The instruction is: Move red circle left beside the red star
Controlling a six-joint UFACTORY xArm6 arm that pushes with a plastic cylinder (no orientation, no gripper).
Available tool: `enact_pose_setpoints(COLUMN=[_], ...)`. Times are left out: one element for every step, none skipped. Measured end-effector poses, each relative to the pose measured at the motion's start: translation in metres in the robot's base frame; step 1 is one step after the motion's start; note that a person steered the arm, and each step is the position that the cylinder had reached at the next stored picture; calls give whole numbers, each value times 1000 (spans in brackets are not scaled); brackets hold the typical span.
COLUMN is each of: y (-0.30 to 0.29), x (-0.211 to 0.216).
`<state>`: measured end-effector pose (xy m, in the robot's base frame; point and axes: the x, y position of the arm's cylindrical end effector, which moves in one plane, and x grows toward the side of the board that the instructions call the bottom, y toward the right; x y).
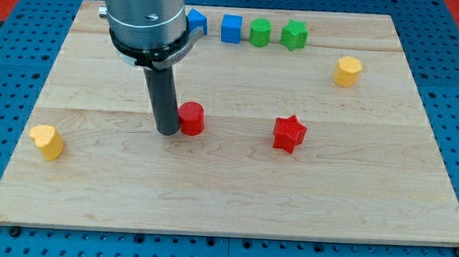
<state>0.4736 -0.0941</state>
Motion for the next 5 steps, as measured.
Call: enact_pose_setpoints(y=[-15,-23,-17,16,16], x=[0,-3,-26,-44,-33])
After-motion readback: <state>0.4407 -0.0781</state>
